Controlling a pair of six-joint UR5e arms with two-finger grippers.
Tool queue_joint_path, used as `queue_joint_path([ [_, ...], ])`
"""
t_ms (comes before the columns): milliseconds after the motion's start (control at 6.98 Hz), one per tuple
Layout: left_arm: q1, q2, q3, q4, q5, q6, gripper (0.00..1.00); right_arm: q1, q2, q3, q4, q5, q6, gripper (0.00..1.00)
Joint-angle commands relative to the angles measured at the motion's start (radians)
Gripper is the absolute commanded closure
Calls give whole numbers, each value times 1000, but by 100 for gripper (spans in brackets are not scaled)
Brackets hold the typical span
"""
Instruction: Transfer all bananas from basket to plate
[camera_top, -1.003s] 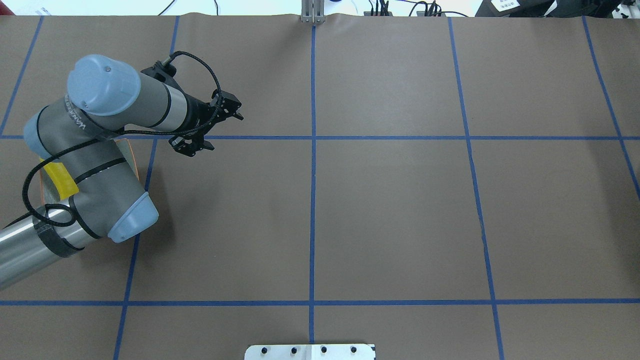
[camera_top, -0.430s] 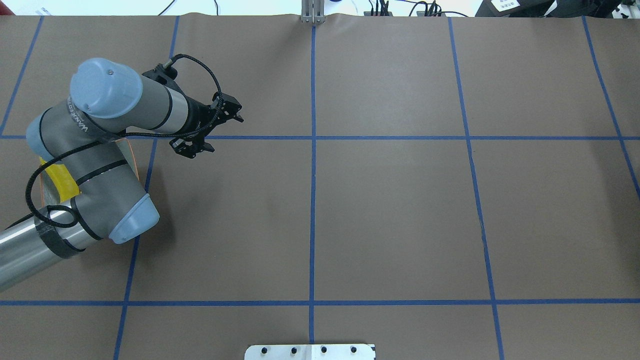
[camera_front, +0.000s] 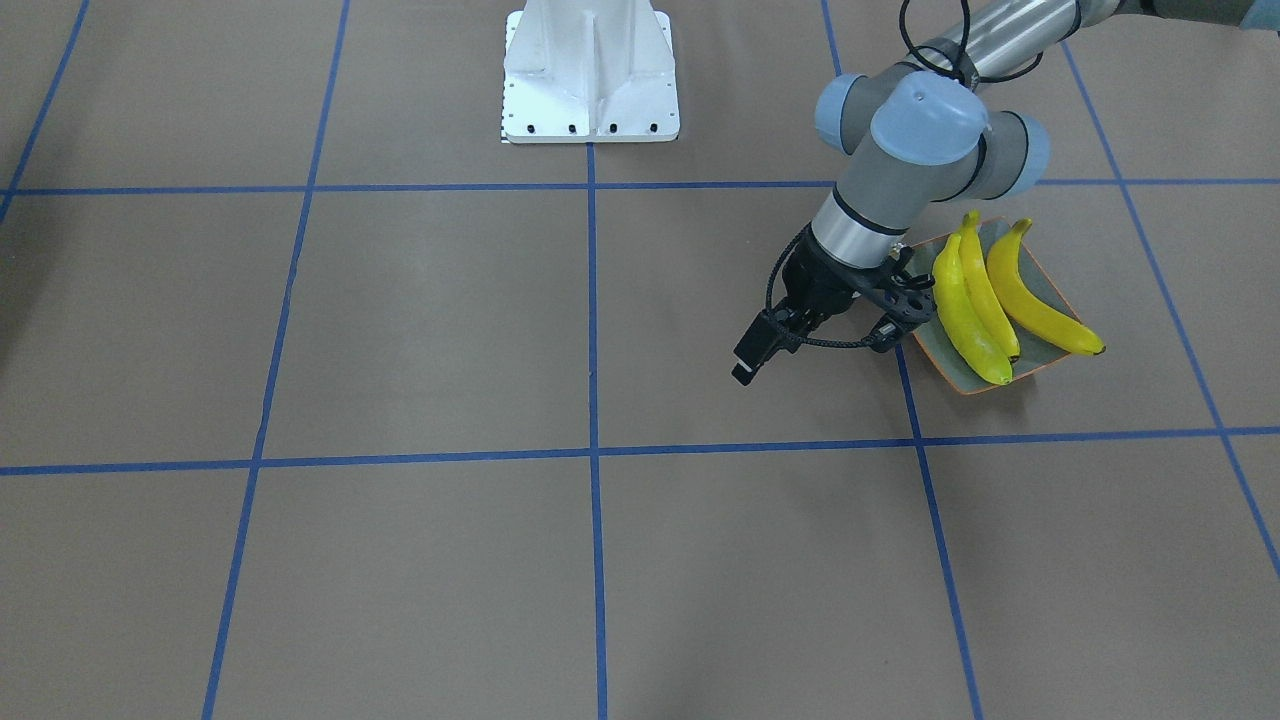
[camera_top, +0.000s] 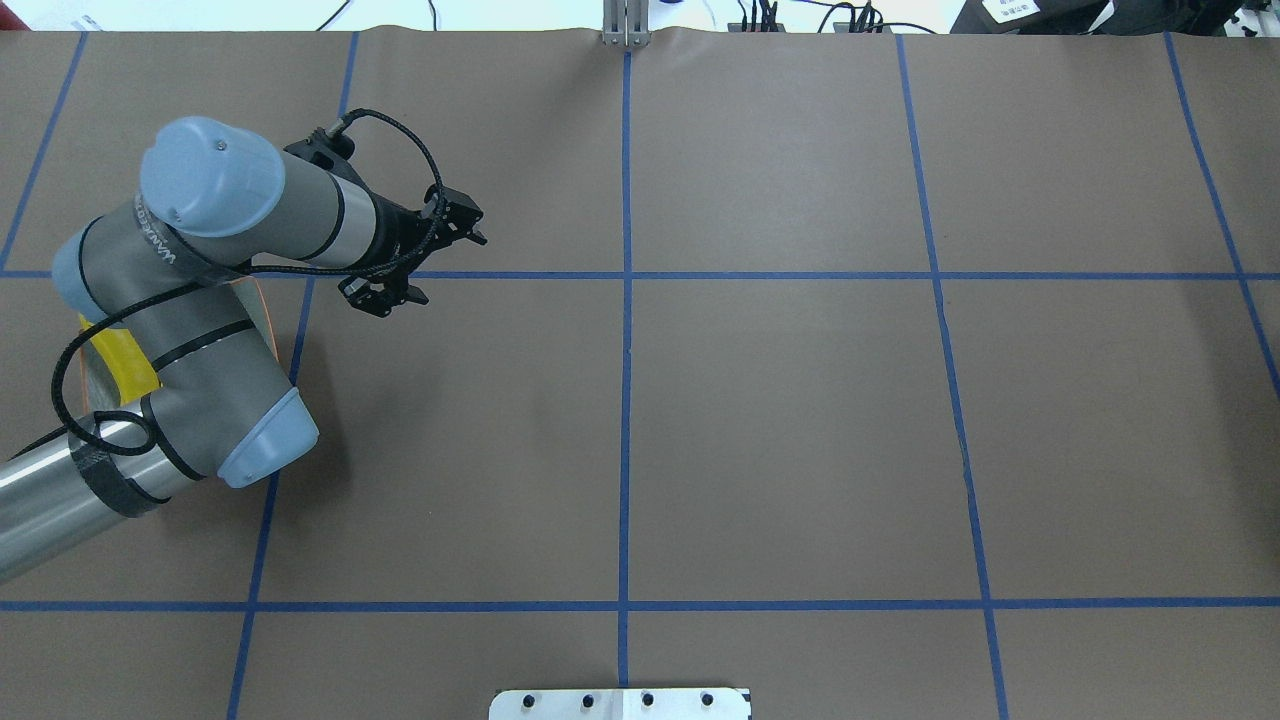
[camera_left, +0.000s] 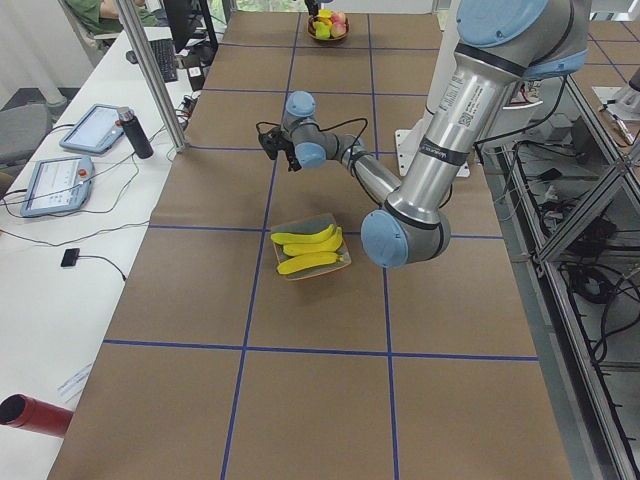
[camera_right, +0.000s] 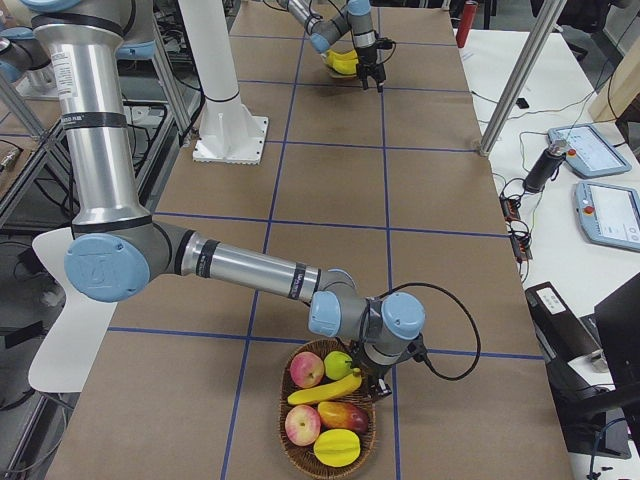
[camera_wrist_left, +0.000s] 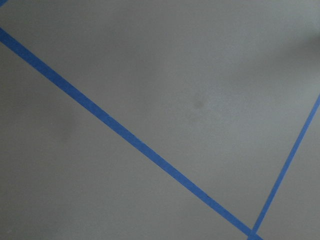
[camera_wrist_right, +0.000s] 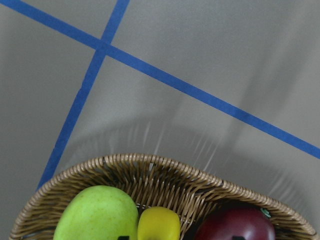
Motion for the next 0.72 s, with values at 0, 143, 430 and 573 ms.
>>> queue_joint_path([
  [0,-1,5,7,-21,-2,2,0,-17,0,-14,1,-2,-3,26],
  [143,0,6,8,-21,0,2,0,-34,2,-17,2,-2,3,27],
  [430,0,6,13,-23,0,4,0,-51,3,-33,2,-2,5,29],
  [573,-1,8,13,-23,-2,4,0,-51,2,-34,2,-2,4,30],
])
